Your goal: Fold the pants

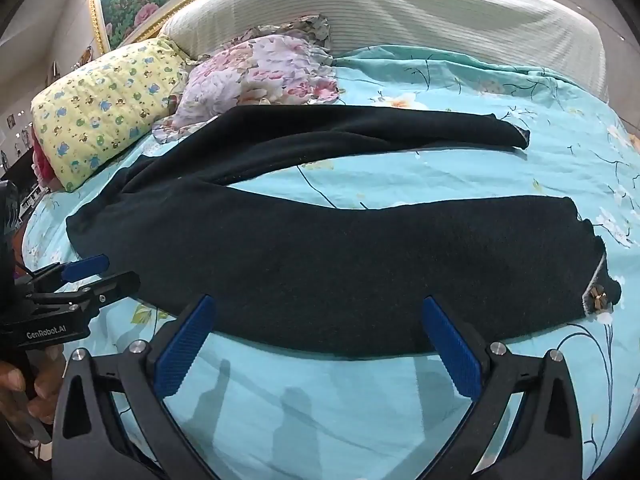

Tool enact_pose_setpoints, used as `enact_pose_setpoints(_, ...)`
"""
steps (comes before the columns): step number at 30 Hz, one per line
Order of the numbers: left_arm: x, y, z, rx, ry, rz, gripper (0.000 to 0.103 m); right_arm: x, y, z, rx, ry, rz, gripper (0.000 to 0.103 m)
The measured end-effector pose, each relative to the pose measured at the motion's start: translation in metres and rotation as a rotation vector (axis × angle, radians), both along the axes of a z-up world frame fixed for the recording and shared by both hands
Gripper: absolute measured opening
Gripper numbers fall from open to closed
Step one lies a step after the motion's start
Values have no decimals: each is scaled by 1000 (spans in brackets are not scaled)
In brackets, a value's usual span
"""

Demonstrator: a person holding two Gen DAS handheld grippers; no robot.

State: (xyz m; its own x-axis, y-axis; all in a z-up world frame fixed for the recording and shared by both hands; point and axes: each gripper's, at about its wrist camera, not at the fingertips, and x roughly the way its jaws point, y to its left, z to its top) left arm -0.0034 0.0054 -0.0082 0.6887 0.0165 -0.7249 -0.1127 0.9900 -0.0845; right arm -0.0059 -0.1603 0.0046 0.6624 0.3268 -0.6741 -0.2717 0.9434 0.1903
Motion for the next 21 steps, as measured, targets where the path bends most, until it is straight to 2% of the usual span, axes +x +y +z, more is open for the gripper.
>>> enact_pose_setpoints(21, 1, -2, -1, -7, 8, -9, 85, 1, 0, -2, 16, 14, -7, 103)
